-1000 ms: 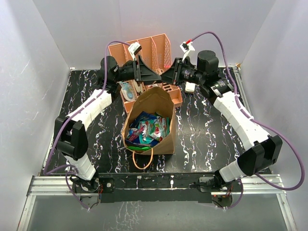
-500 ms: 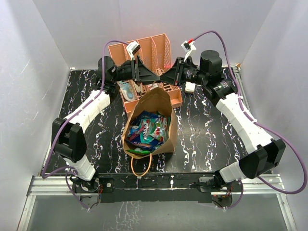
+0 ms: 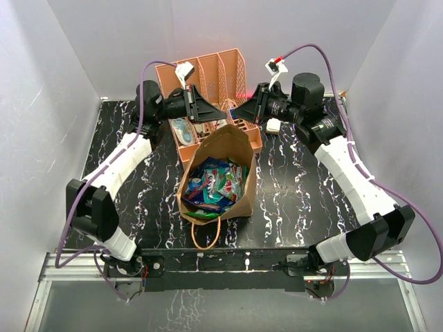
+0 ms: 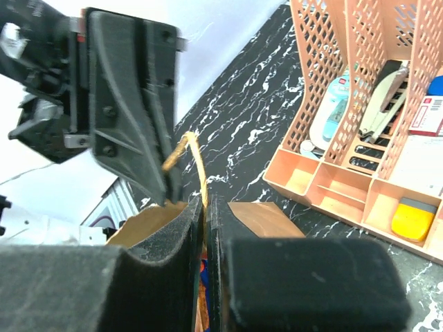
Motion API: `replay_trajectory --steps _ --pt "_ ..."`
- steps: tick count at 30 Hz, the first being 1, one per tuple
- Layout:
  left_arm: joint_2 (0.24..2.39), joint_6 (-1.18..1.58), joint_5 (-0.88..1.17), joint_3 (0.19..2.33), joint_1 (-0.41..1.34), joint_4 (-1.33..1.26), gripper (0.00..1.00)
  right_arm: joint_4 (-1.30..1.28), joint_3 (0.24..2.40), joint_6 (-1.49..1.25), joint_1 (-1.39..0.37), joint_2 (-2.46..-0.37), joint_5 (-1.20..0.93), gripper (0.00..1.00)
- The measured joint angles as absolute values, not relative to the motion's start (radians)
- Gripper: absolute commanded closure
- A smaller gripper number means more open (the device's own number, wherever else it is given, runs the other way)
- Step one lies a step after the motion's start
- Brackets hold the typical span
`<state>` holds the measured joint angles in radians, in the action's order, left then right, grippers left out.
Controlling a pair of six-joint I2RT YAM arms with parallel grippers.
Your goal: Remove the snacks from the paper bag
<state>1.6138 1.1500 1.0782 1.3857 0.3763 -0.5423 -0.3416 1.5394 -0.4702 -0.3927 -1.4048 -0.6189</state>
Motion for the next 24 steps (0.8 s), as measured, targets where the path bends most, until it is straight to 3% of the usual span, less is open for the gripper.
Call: replay_trajectory --steps 13,24 --pt "1.38 0.847 0.844 1.377 0.355 -0.059 0.99 -0.332 1.591 -0.447 -0.397 -1.515 -0.693 0.9" --pt "1.264 0.884 0.721 1.307 0.353 0.021 0.67 -0.295 1.655 -0.47 -0.469 -1.652 -0.775 0.9"
